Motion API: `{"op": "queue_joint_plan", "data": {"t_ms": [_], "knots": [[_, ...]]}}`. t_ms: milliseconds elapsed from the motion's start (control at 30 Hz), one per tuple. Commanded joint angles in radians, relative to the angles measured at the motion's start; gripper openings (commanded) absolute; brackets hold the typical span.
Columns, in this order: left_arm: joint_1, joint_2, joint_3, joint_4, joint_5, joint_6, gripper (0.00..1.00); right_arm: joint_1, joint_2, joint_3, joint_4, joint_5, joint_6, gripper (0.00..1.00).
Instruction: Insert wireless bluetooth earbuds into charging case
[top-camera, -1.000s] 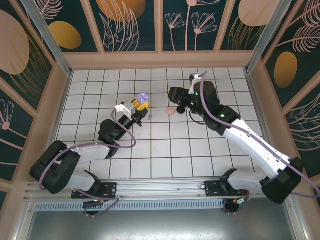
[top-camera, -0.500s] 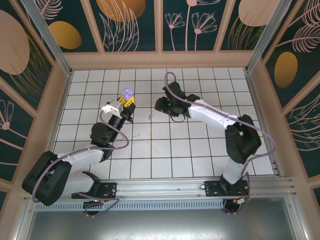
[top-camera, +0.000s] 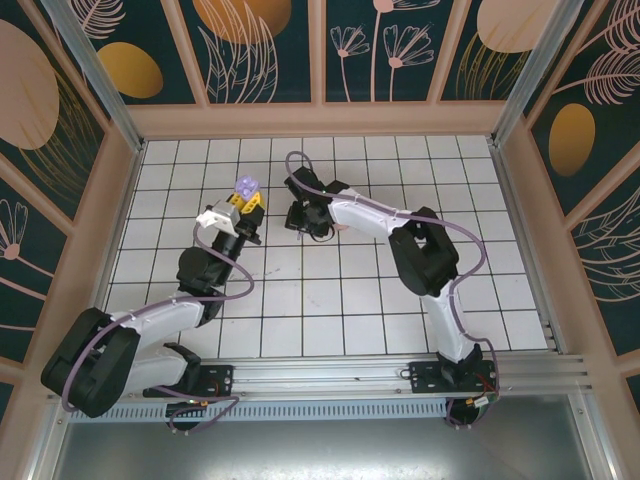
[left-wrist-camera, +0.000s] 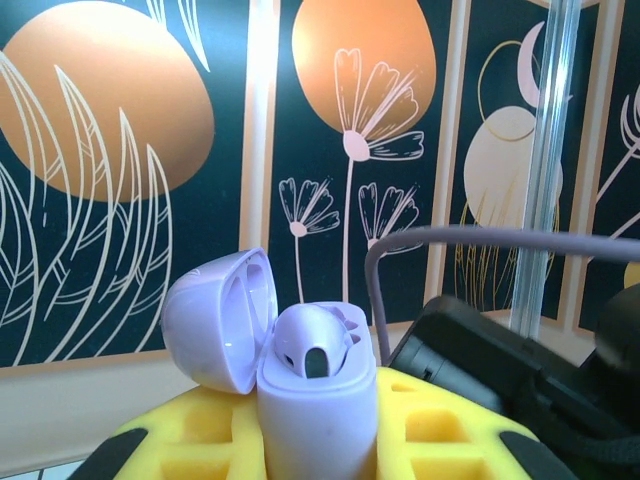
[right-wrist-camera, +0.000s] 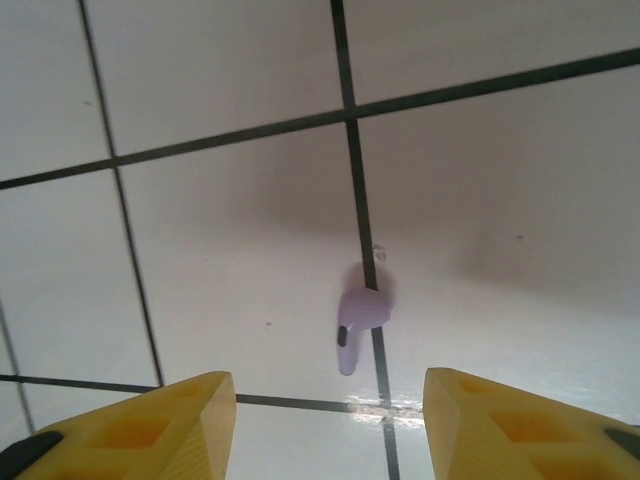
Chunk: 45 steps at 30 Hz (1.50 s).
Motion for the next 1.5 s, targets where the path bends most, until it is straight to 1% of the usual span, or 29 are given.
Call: {"op": "queue_joint_plan", "data": {"t_ms": [0,167,367,600,767,933,1267,1467], "knots": [[0.011,-0.028,-0.012,0.034,-0.009,-0.012,0.0,0.011,0.042,0.066,-0.077,0.054,0.002,0.53],[0.016,-0.038,-0.015,0.032,-0.002,-0.016,0.0,0.021,0.096,0.132,-0.111,0.081,-0.013,0.52],[0.018,-0.044,-0.015,0.034,0.008,-0.021,0.0,0.023,0.156,0.201,-0.153,0.111,-0.023,0.47],[0.02,-0.049,-0.017,0.032,0.012,-0.019,0.0,0.027,0.196,0.236,-0.169,0.122,-0.033,0.44],[0.022,-0.048,-0.018,0.031,0.014,-0.018,0.0,0.028,0.213,0.244,-0.172,0.123,-0.039,0.41],[0.022,-0.045,-0.018,0.032,0.02,-0.017,0.0,0.031,0.223,0.244,-0.168,0.124,-0.045,0.35],[0.023,-0.039,-0.015,0.035,0.029,-0.02,0.0,0.05,0.23,0.244,-0.169,0.136,-0.051,0.34],[0.023,-0.038,-0.015,0.033,0.034,-0.024,0.0,0.052,0.231,0.23,-0.161,0.142,-0.054,0.28]]}}
